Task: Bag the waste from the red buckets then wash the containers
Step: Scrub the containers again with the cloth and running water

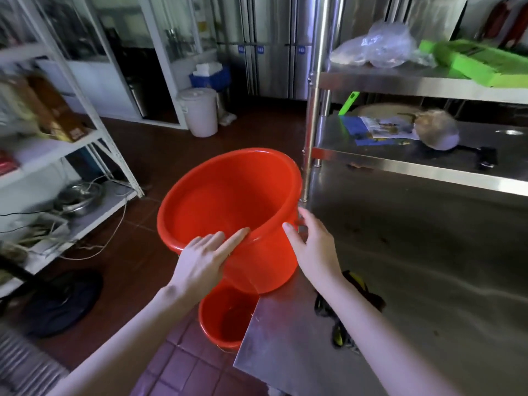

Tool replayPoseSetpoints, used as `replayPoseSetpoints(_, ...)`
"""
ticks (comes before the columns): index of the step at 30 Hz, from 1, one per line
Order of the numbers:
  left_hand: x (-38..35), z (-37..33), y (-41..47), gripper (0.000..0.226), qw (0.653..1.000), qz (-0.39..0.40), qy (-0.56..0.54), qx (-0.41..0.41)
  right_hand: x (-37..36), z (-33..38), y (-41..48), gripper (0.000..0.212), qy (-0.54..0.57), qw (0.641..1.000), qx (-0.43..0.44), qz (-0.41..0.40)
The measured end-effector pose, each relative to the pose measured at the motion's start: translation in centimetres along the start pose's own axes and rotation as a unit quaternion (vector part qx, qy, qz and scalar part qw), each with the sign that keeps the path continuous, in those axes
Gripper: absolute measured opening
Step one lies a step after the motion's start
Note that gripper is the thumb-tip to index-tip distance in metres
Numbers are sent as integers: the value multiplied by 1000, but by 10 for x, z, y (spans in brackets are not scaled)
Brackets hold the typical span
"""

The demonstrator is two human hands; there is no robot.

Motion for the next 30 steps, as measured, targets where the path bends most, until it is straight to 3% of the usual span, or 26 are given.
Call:
replayPoseSetpoints(3, -3, 7, -14, 73, 999, -16, 41, -17, -21, 19, 8, 62, 28, 998, -52, 7)
replayPoseSetpoints(6, -4, 22, -24, 64, 997, -38, 54, -29, -40, 35, 11, 63, 42, 994, -97, -3)
replayPoseSetpoints(12, -16, 72, -45, 70, 996, -29, 74, -31, -98, 65, 23, 84, 26, 988, -147, -21)
replayPoseSetpoints(17, -29, 137, -68, 59, 997, -15, 67, -30, -167, 79, 50, 79, 61, 970, -234, -9)
replayPoseSetpoints(20, -42, 182, -80, 55, 998, -3, 36, 51, -214, 81, 68, 74, 148, 940, -306, -21)
replayPoseSetpoints(26, -74, 257, -103, 89, 976, 71, -78, 188, -287, 68, 83, 78, 192, 900, -386, -71)
replayPoseSetpoints(30, -96, 292, -119, 110, 916, 68, -245, 312, -304, 58, 93, 74, 175, 904, -374, -107)
Point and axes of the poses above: each hand's wrist, its own y-axis towards the middle knuckle, its own x-axis out of the back of the hand, z = x × y, the point moved 1 cm from there along y, towards the middle knuckle, and after that the axes turned 6 degrees about z, right-handed, at the moved point
